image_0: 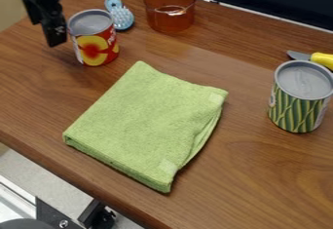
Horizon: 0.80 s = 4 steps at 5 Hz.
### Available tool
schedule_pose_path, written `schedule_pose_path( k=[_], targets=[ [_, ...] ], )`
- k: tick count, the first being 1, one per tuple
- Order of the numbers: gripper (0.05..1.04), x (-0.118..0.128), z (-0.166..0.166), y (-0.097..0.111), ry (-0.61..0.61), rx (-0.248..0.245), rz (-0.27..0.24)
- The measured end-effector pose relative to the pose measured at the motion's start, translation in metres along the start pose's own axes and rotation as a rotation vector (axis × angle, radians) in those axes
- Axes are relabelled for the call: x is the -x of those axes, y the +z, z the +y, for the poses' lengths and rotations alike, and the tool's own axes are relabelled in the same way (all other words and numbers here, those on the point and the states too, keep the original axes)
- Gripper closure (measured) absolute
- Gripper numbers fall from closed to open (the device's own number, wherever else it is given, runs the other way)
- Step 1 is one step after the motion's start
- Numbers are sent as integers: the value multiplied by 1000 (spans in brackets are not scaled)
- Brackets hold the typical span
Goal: Moved a tin can to the upper mid of the
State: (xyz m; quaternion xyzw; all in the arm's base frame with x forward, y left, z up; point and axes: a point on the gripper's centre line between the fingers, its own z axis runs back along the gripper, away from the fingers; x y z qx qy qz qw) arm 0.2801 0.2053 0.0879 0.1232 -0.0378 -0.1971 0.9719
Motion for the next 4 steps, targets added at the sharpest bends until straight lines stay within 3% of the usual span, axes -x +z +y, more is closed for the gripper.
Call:
schedule_pose_path(
  k=[2,3,4],
  targets=[
    [88,-4,-14,-4,-115,28,83],
    [88,-1,-25,-5,-197,94,171],
    [88,-9,-32,-3,-208,96,168]
  ],
)
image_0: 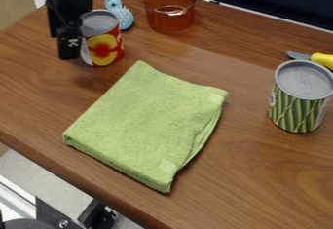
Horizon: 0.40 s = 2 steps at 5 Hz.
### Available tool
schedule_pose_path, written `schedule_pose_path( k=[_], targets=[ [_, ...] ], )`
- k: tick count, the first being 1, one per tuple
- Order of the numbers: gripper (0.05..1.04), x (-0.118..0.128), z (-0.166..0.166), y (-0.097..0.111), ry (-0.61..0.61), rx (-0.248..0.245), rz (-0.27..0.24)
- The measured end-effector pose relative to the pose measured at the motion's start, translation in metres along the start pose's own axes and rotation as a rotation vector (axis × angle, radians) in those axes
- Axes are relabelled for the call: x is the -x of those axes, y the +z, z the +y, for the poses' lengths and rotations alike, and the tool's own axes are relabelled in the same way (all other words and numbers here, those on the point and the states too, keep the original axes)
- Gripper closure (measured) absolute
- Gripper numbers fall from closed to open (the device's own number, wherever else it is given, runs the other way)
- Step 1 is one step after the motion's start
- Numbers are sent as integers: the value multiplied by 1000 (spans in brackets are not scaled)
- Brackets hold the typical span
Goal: Moved a tin can to the upper mid of the
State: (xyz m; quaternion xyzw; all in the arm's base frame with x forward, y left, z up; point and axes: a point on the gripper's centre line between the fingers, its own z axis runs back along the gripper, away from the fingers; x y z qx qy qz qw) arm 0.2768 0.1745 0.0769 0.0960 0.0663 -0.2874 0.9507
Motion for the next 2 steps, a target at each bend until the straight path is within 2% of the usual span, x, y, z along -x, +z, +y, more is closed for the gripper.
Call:
schedule_pose_path(
  k=[2],
  targets=[
    [88,-6,-9,3,-36,16,25]
  ],
)
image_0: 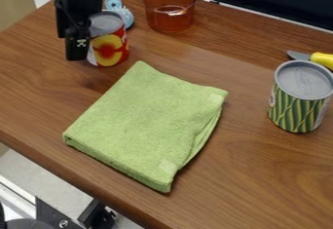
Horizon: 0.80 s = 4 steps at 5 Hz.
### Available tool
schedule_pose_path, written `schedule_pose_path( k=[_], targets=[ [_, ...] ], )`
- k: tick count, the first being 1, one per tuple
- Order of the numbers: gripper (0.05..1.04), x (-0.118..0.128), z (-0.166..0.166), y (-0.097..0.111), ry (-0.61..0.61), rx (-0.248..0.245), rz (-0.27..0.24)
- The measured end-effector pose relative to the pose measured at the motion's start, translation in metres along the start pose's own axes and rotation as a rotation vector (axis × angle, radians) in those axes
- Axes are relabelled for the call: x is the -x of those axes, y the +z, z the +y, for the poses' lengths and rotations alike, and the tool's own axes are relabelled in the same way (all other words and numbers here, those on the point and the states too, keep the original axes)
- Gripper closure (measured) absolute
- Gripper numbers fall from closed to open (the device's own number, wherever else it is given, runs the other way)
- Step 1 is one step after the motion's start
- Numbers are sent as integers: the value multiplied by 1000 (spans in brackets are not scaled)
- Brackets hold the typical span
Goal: Moved a tin can to the upper mid of the
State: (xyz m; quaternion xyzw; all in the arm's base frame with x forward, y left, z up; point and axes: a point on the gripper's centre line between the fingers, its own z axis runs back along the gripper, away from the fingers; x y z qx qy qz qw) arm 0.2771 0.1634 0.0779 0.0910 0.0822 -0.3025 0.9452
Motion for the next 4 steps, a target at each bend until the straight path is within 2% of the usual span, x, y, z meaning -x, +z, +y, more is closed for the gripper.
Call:
schedule_pose_path(
  k=[2,4],
  targets=[
    [88,-20,-3,2,17,-2,9],
    [88,-40,-4,0,75,-11,-7]
  ],
)
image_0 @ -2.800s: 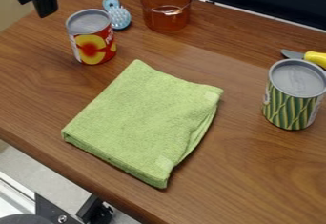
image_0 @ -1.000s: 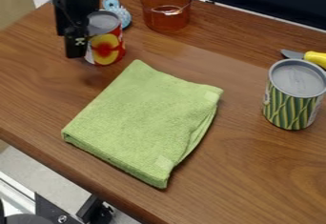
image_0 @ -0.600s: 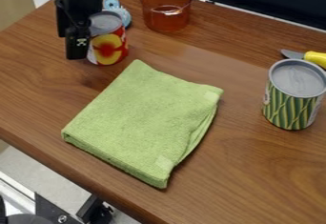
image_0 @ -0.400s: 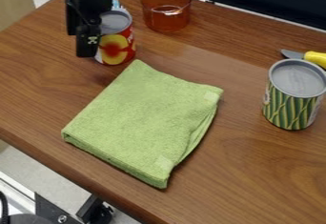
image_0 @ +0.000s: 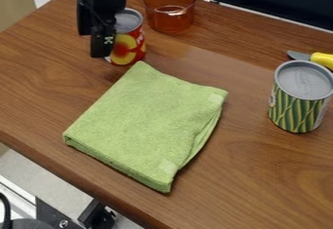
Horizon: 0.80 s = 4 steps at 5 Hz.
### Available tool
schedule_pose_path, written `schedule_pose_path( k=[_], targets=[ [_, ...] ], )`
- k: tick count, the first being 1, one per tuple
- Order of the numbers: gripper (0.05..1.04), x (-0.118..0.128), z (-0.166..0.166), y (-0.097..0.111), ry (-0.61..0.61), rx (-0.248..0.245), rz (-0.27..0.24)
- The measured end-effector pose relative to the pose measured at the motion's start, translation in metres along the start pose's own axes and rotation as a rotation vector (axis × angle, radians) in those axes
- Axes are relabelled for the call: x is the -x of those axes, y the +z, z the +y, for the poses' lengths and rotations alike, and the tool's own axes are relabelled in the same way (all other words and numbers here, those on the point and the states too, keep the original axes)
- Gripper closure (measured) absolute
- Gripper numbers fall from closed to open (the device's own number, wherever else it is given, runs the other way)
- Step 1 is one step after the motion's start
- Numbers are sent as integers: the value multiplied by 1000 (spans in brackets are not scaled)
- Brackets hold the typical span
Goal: Moved a tin can to the upper mid of the
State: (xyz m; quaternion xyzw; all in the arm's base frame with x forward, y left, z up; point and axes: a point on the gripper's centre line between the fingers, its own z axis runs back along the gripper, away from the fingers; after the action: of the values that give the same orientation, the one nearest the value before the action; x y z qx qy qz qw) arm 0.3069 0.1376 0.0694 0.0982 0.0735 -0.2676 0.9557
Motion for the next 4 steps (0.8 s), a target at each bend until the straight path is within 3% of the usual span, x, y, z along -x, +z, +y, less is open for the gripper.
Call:
schedule_pose_path(
  k=[3,4],
  targets=[
    [88,-23,-7,3,22,14,-2],
    [88,-25,-17,4,12,62,3]
  ],
)
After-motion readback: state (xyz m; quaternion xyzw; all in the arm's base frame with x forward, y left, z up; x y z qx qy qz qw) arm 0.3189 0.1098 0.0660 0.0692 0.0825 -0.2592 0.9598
